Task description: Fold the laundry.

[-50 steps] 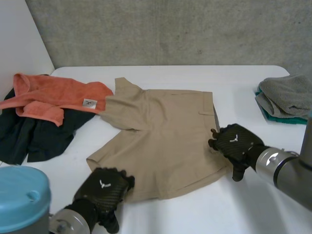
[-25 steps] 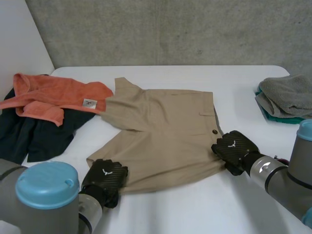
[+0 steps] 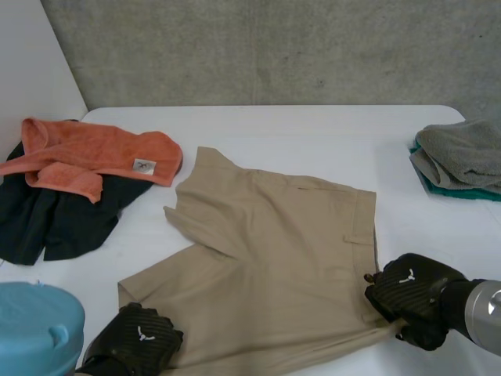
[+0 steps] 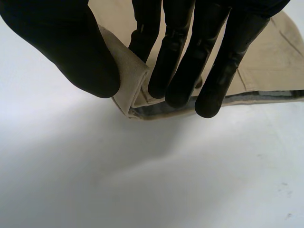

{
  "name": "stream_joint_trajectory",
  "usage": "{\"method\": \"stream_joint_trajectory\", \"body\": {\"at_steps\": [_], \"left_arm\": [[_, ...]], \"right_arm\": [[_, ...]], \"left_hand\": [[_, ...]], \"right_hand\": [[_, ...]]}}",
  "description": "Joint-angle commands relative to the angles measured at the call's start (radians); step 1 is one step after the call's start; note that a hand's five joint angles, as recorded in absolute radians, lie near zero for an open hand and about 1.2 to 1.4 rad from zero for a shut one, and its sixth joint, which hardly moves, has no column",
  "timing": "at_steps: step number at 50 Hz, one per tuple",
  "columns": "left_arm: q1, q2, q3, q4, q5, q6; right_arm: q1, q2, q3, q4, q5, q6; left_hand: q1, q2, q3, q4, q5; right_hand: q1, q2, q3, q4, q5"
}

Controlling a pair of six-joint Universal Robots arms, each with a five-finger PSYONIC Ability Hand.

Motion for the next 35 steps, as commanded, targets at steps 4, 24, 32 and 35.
{"method": "stream_joint_trajectory", "body": {"at_steps": [4,24,32,35], "left_arm": [[0.048,-0.177,0.216,0.125,0.013,0.105],[0.184,-0.813,0.967,0.715,0.199,0.455],[0.196,-1.024,1.216,0.741,0.243,0.452],[0.194,-1.048,1.227,0.779,0.253,0.438]], "right_arm": [[0.002,0.141,-0.074,-0.121,0.006,0.033],[0.106,0.468,-0.446,-0.652,0.284,0.282],[0.137,0.659,-0.596,-0.872,0.304,0.280],[0.141,0.738,-0.670,-0.895,0.360,0.259]], "left_hand": [[0.262,0.206,0.209,0.201,0.237],[0.262,0.206,0.209,0.201,0.237],[0.262,0.206,0.209,0.201,0.237],[-0.960,-1.016,-1.012,-1.021,-0.984]], "right_hand": [[0.450,0.229,0.212,0.209,0.250],[0.450,0.229,0.212,0.209,0.250],[0.135,-0.087,-0.104,-0.107,-0.065],[-0.771,-0.993,-1.009,-1.013,-0.971]]}}
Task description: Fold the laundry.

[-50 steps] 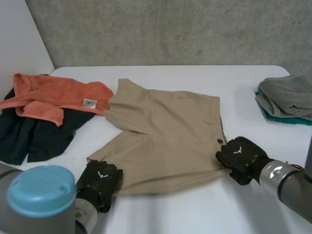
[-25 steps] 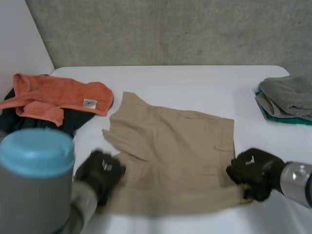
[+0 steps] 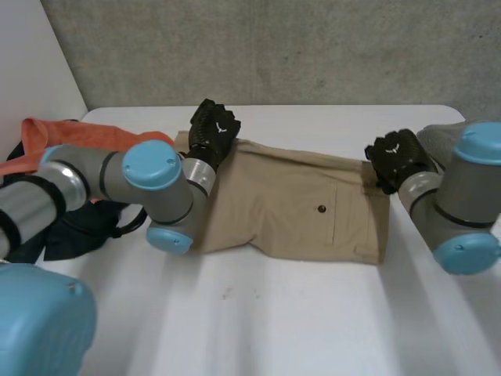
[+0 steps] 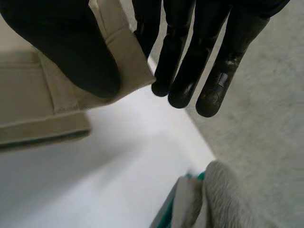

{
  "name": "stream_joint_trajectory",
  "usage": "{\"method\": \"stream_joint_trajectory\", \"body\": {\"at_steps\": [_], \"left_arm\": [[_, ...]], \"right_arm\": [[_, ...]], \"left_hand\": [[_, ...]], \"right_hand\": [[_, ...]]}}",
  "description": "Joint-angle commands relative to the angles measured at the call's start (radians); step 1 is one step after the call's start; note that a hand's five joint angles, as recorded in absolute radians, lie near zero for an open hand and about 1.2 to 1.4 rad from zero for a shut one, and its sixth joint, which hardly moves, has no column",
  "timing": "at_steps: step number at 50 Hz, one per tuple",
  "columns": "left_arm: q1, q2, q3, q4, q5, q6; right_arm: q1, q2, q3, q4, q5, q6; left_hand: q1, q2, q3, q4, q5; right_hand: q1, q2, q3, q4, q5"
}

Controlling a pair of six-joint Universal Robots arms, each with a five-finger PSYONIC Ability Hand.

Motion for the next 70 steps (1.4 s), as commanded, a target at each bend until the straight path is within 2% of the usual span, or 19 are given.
{"method": "stream_joint_trajectory", "body": {"at_steps": [1,2,4,9,13,16,19,23,28,35,38,41,42,49,54,57,63,67,70], "left_arm": [[-0.001,-0.119,0.117,0.064,0.022,-0.025],[-0.003,-0.113,0.106,0.108,0.016,-0.029],[-0.013,-0.092,0.077,0.145,0.013,-0.031],[-0.015,0.078,-0.114,0.216,0.010,-0.057],[-0.016,0.222,-0.314,0.234,0.010,-0.108],[-0.018,0.327,-0.467,0.222,0.005,-0.154],[-0.018,0.449,-0.619,0.220,-0.007,-0.201],[-0.018,0.560,-0.774,0.220,-0.018,-0.290],[-0.018,0.615,-0.886,0.211,-0.022,-0.426],[-0.009,0.617,-0.923,0.164,-0.021,-0.479],[-0.003,0.614,-0.924,0.142,-0.021,-0.480],[0.001,0.614,-0.926,0.136,-0.021,-0.480],[0.001,0.614,-0.926,0.134,-0.021,-0.480],[0.007,0.632,-0.926,0.131,-0.021,-0.480],[0.008,0.678,-0.928,0.105,-0.021,-0.482],[0.010,0.698,-0.929,0.087,-0.021,-0.482],[0.022,0.750,-0.947,0.049,-0.019,-0.490],[0.025,0.772,-0.967,0.039,-0.016,-0.490],[0.034,0.778,-0.970,0.038,-0.016,-0.491]], "right_arm": [[0.015,0.186,-0.161,-0.113,0.087,-0.031],[0.023,0.188,-0.173,-0.111,0.123,-0.034],[0.035,0.166,-0.172,-0.110,0.155,-0.023],[0.039,0.021,-0.089,-0.101,0.146,0.029],[0.033,-0.145,0.035,0.038,0.047,0.116],[0.030,-0.203,0.080,0.144,-0.003,0.173],[0.027,-0.253,0.141,0.278,-0.060,0.271],[0.020,-0.266,0.207,0.335,-0.104,0.360],[-0.005,-0.257,0.301,0.243,-0.141,0.382],[-0.005,-0.118,0.305,0.123,-0.121,0.366],[-0.003,-0.075,0.295,0.094,-0.107,0.337],[-0.008,-0.058,0.284,0.076,-0.089,0.282],[-0.011,-0.058,0.284,0.070,-0.081,0.255],[-0.048,-0.090,0.314,0.056,-0.063,0.219],[-0.088,-0.258,0.359,0.074,-0.064,0.178],[-0.117,-0.300,0.365,0.111,-0.064,0.124],[-0.183,-0.348,0.344,0.191,-0.067,-0.095],[-0.166,-0.351,0.281,0.188,-0.064,-0.294],[-0.119,-0.348,0.236,0.179,-0.083,-0.356]], "left_hand": [[-0.876,-0.935,-0.933,-0.941,-0.907],[-0.958,-1.018,-1.015,-1.023,-0.989],[-0.960,-1.019,-1.017,-1.025,-0.991],[-0.960,-1.019,-1.017,-1.025,-0.991],[-0.960,-1.019,-1.017,-1.025,-0.991],[-0.960,-1.019,-1.017,-1.025,-0.991],[-0.960,-1.019,-1.017,-1.025,-0.991],[-0.960,-1.019,-1.017,-1.025,-0.991],[-0.960,-1.019,-1.017,-1.025,-0.991],[-0.960,-1.019,-1.017,-1.025,-0.991],[-0.960,-1.019,-1.017,-1.025,-0.991],[-0.960,-1.019,-1.017,-1.025,-0.991],[-0.960,-1.019,-1.017,-1.025,-0.991],[-0.960,-1.019,-1.017,-1.025,-0.991],[-0.960,-1.019,-1.017,-1.025,-0.991],[-0.960,-1.019,-1.017,-1.025,-0.991],[-0.960,-1.019,-1.017,-1.025,-0.991],[-0.960,-1.019,-1.017,-1.025,-0.991],[-0.960,-1.019,-1.017,-1.025,-0.991]], "right_hand": [[-0.767,-0.948,-0.960,-0.963,-0.948],[-0.767,-0.948,-0.960,-0.963,-0.948],[-0.767,-0.948,-0.960,-0.963,-0.948],[-0.767,-0.948,-0.960,-0.963,-0.948],[-0.767,-0.948,-0.960,-0.963,-0.948],[-0.767,-0.948,-0.960,-0.963,-0.948],[-0.643,-0.823,-0.836,-0.838,-0.824],[-0.549,-0.729,-0.742,-0.744,-0.730],[-0.472,-0.653,-0.665,-0.668,-0.653],[-0.332,-0.512,-0.524,-0.527,-0.512],[-0.194,-0.374,-0.387,-0.389,-0.374],[0.213,0.033,0.020,0.018,0.032],[0.444,0.264,0.251,0.249,0.264],[0.455,0.274,0.262,0.259,0.274],[0.455,0.274,0.262,0.259,0.274],[0.455,0.274,0.262,0.259,0.274],[0.455,0.274,0.262,0.259,0.274],[0.455,0.274,0.262,0.259,0.274],[0.455,0.274,0.262,0.259,0.274]]}}
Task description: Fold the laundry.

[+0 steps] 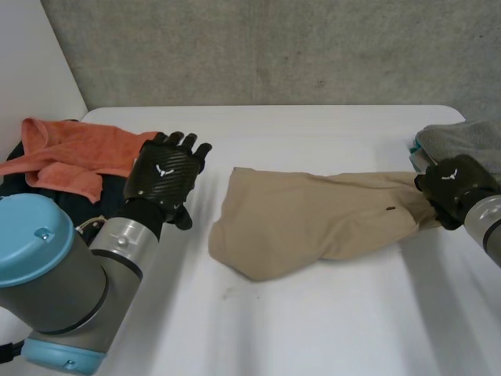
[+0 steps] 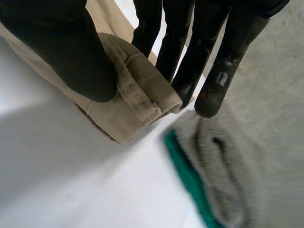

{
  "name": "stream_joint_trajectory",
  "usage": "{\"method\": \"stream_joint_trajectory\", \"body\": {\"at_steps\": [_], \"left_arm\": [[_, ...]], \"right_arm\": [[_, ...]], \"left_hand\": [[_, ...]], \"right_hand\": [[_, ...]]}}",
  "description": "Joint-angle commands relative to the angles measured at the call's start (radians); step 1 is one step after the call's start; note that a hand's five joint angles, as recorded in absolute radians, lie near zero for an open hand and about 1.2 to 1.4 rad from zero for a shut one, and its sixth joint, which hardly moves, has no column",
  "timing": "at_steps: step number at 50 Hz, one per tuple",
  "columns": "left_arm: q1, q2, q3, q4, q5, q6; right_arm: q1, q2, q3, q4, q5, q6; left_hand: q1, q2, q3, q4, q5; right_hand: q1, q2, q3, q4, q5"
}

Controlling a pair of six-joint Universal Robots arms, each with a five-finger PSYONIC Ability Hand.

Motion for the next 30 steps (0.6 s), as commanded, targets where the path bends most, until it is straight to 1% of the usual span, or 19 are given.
{"method": "stream_joint_trajectory", "body": {"at_steps": [1,2,3,5,6,9,10,13,14,17,18,20,21,22,25,26,27,29,30], "left_arm": [[0.021,0.027,-0.021,-0.012,0.002,-0.003],[0.026,0.027,-0.023,-0.012,0.002,-0.003],[0.035,0.030,-0.023,-0.012,0.002,-0.008],[0.045,0.033,-0.021,-0.012,0.002,-0.017],[0.050,0.034,-0.020,-0.012,0.002,-0.020],[0.072,0.039,-0.013,-0.012,0.002,-0.039],[0.075,0.040,-0.012,-0.012,0.002,-0.043],[0.087,0.043,0.002,-0.012,0.001,-0.060],[0.091,0.043,0.006,-0.012,0.001,-0.063],[0.105,0.045,0.034,-0.012,0.001,-0.068],[0.107,0.045,0.043,-0.012,0.001,-0.069],[0.110,0.043,0.074,-0.013,0.001,-0.071],[0.110,0.042,0.088,-0.016,0.001,-0.071],[0.107,0.037,0.118,-0.022,-0.001,-0.069],[0.099,0.030,0.172,-0.039,-0.001,-0.069],[0.095,0.017,0.213,-0.054,-0.001,-0.072],[0.093,0.007,0.236,-0.062,-0.001,-0.077],[0.085,-0.022,0.284,-0.081,-0.001,-0.091],[0.070,-0.057,0.339,-0.100,0.001,-0.112]], "right_arm": [[0.132,0.011,-0.128,-0.020,-0.048,-0.242],[0.174,0.019,-0.148,-0.029,-0.070,-0.248],[0.248,0.045,-0.185,-0.049,-0.117,-0.257],[0.312,0.089,-0.219,-0.069,-0.172,-0.259],[0.372,0.137,-0.251,-0.089,-0.221,-0.266],[0.447,0.205,-0.289,-0.106,-0.284,-0.271],[0.492,0.250,-0.314,-0.111,-0.312,-0.276],[0.544,0.330,-0.354,-0.112,-0.332,-0.279],[0.572,0.384,-0.387,-0.112,-0.338,-0.265],[0.599,0.427,-0.434,-0.111,-0.338,-0.253],[0.610,0.430,-0.449,-0.112,-0.337,-0.231],[0.613,0.430,-0.463,-0.114,-0.329,-0.185],[0.609,0.429,-0.467,-0.114,-0.322,-0.153],[0.607,0.421,-0.474,-0.117,-0.300,-0.069],[0.607,0.384,-0.474,-0.123,-0.243,0.115],[0.600,0.334,-0.471,-0.125,-0.201,0.254],[0.589,0.299,-0.466,-0.125,-0.177,0.334],[0.560,0.248,-0.458,-0.125,-0.150,0.448],[0.520,0.199,-0.449,-0.116,-0.128,0.558]], "left_hand": [[-0.021,-0.026,-0.031,-0.028,-0.047],[-0.021,-0.026,-0.031,-0.028,-0.047],[-0.021,-0.026,-0.031,-0.028,-0.047],[-0.021,-0.026,-0.031,-0.028,-0.047],[-0.021,-0.026,-0.031,-0.028,-0.047],[-0.021,-0.026,-0.031,-0.028,-0.047],[-0.021,-0.026,-0.031,-0.028,-0.047],[-0.021,-0.026,-0.031,-0.028,-0.047],[-0.021,-0.026,-0.031,-0.028,-0.047],[-0.021,-0.026,-0.031,-0.028,-0.047],[-0.021,-0.026,-0.031,-0.028,-0.047],[-0.021,-0.026,-0.030,-0.027,-0.046],[-0.021,-0.026,-0.030,-0.027,-0.046],[-0.021,-0.026,-0.030,-0.027,-0.046],[-0.021,-0.026,-0.031,-0.028,-0.047],[-0.021,-0.026,-0.031,-0.028,-0.047],[-0.021,-0.026,-0.030,-0.027,-0.046],[-0.021,-0.026,-0.030,-0.027,-0.046],[-0.021,-0.026,-0.031,-0.028,-0.047]], "right_hand": [[0.608,0.230,0.224,0.209,0.250],[0.608,0.230,0.224,0.209,0.250],[0.608,0.230,0.224,0.209,0.250],[0.608,0.230,0.224,0.209,0.250],[0.608,0.230,0.224,0.209,0.250],[0.608,0.230,0.224,0.209,0.250],[0.608,0.230,0.224,0.209,0.250],[0.608,0.230,0.224,0.209,0.250],[0.608,0.230,0.224,0.209,0.250],[0.608,0.230,0.224,0.209,0.250],[0.492,0.115,0.109,0.093,0.135],[-0.066,-0.444,-0.450,-0.466,-0.424],[-0.334,-0.711,-0.718,-0.733,-0.691],[-0.614,-0.991,-0.998,-1.013,-0.971],[-0.614,-0.991,-0.998,-1.013,-0.971],[-0.614,-0.991,-0.998,-1.013,-0.971],[-0.614,-0.991,-0.998,-1.013,-0.971],[-0.614,-0.991,-0.998,-1.013,-0.971],[-0.614,-0.991,-0.998,-1.013,-0.971]]}}
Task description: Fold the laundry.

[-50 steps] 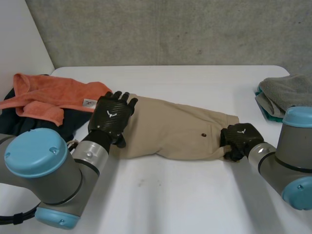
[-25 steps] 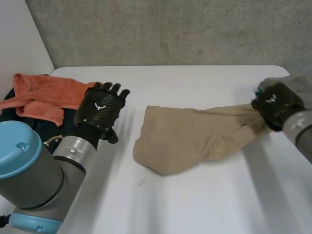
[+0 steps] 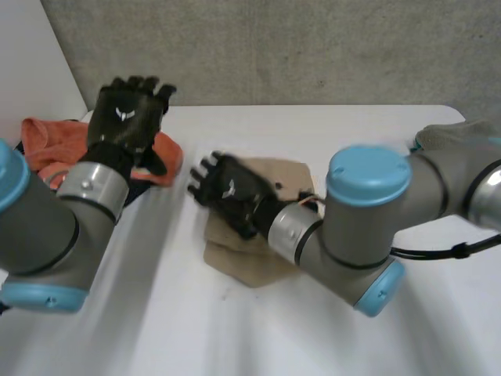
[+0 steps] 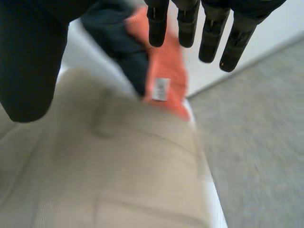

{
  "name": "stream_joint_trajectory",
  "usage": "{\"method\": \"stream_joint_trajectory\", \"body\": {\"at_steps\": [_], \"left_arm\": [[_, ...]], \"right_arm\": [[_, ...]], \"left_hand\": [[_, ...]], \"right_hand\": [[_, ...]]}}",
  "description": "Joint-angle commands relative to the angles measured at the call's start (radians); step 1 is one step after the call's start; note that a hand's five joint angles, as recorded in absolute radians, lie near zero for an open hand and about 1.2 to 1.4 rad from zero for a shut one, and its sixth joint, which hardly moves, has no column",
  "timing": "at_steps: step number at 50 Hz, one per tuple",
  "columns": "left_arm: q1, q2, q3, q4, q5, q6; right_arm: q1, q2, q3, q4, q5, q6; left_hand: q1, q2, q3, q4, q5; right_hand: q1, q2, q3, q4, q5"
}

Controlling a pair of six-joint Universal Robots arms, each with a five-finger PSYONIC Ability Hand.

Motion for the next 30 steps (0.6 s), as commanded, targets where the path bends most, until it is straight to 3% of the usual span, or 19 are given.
{"method": "stream_joint_trajectory", "body": {"at_steps": [1,5,10,16,22,30], "left_arm": [[-0.046,-0.109,0.224,-0.080,0.001,-0.052],[-0.118,-0.224,0.371,-0.169,0.007,-0.101],[-0.191,-0.366,0.514,-0.272,0.009,-0.110],[-0.220,-0.513,0.598,-0.344,0.003,-0.102],[-0.218,-0.613,0.643,-0.439,-0.005,-0.063],[-0.215,-0.701,0.667,-0.505,-0.079,0.068]], "right_arm": [[-0.113,-0.215,0.028,0.010,0.146,0.558],[-0.202,-0.246,0.035,0.054,0.175,0.686],[-0.262,-0.230,-0.001,0.148,0.212,0.701],[-0.264,-0.059,-0.148,0.295,0.181,0.686],[-0.256,0.111,-0.271,0.405,0.147,0.623],[-0.232,0.256,-0.319,0.418,0.230,0.439]], "left_hand": [[-0.021,-0.026,-0.030,-0.027,-0.046],[-0.018,-0.023,-0.027,-0.024,-0.043],[-0.015,-0.020,-0.024,-0.021,-0.040],[-0.015,-0.020,-0.024,-0.021,-0.040],[-0.012,-0.017,-0.021,-0.018,-0.037],[-0.012,-0.017,-0.021,-0.018,-0.037]], "right_hand": [[-0.025,-0.059,-0.059,-0.066,-0.076],[-0.025,-0.059,-0.059,-0.066,-0.076],[-0.025,-0.059,-0.059,-0.066,-0.076],[-0.025,-0.059,-0.059,-0.066,-0.076],[-0.025,-0.059,-0.059,-0.066,-0.076],[-0.025,-0.059,-0.059,-0.066,-0.076]]}}
